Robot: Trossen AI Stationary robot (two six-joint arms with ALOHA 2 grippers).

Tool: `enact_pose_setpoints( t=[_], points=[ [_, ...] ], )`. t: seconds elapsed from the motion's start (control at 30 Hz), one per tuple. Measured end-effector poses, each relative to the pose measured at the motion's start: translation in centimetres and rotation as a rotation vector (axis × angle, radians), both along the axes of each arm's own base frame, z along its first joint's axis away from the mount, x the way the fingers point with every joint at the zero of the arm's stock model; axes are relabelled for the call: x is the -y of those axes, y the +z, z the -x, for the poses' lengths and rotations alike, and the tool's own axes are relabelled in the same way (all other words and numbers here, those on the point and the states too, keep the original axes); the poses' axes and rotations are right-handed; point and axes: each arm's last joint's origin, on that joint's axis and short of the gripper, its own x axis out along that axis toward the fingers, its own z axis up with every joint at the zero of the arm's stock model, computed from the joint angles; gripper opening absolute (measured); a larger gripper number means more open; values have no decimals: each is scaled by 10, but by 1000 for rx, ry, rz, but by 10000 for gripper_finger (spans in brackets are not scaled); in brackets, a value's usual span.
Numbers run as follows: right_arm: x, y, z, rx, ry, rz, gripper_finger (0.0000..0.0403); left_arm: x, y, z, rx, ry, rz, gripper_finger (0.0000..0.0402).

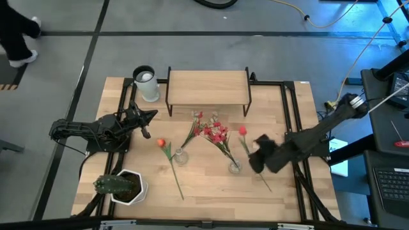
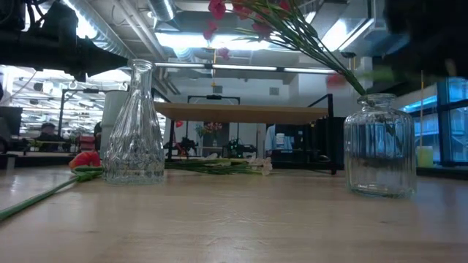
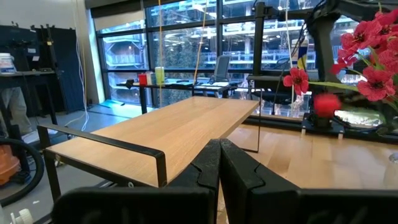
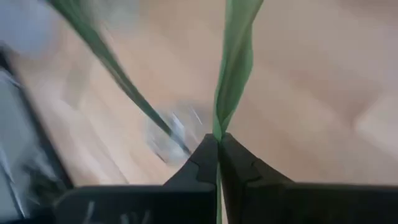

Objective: Pick and place flowers into a vace then onto a shelf
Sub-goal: Put the pink flower into the right transparent vase

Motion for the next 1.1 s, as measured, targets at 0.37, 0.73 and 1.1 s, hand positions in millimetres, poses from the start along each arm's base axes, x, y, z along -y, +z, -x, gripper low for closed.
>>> enact_pose_setpoints(
  t=[0.37,0.73,1.1],
  points=[
    [5,62,24,512,-195,449,0,0,0,0,1,-10,-1,4],
    [-14,63,0,546,-167,560,0,0,0,0,1,-11,-1,4],
    [-36,40,-29,524,-147,623,0,0,0,0,0,-9,-1,4]
  ],
)
